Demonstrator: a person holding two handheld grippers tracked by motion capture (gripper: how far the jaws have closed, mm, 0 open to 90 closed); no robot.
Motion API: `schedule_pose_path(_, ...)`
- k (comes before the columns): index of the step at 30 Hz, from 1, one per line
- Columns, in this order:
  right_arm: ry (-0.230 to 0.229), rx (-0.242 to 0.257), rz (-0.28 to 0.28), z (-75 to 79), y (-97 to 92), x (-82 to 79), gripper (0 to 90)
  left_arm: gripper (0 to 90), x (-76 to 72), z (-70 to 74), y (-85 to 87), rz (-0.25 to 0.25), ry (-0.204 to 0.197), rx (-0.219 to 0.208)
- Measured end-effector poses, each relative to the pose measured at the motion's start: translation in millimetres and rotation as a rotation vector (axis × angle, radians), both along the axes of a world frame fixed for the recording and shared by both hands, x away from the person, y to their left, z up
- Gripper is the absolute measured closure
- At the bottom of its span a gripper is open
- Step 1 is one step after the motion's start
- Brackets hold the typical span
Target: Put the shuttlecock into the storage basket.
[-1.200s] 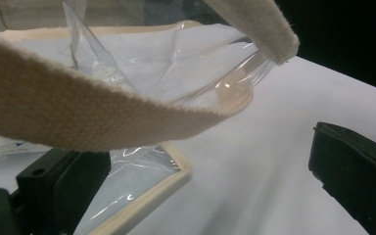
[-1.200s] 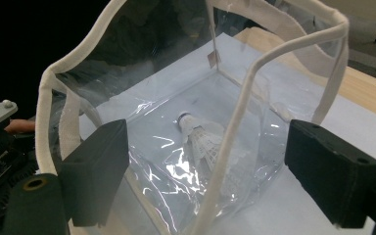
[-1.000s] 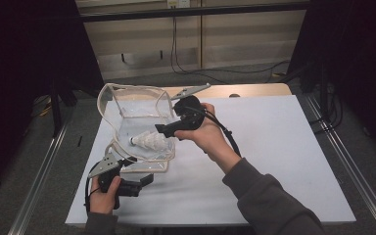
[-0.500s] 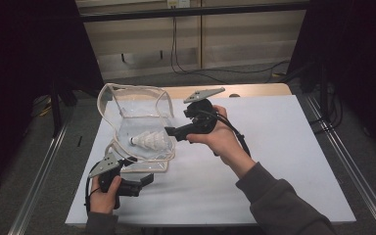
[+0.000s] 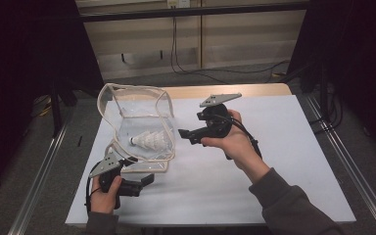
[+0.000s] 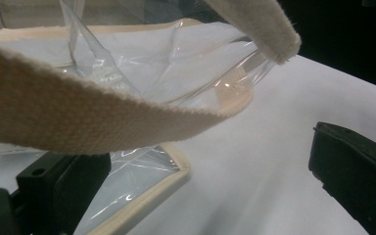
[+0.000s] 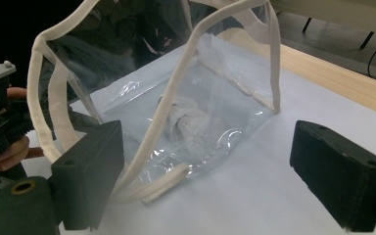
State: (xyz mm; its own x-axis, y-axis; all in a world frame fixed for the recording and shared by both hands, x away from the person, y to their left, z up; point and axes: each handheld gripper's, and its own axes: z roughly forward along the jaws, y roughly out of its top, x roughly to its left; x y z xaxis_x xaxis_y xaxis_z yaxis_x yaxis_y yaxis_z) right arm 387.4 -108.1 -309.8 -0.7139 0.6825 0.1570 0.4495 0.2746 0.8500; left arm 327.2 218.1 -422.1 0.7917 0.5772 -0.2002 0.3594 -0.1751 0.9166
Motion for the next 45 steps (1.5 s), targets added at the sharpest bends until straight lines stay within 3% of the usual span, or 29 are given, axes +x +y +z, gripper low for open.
schedule_pose_path(45, -0.016, 0.041, -0.060, -49.9, -75.3, -25.8, 9.5, 2.1, -0.7, 0.7, -1.2, 0.005, 0.000, -0.001)
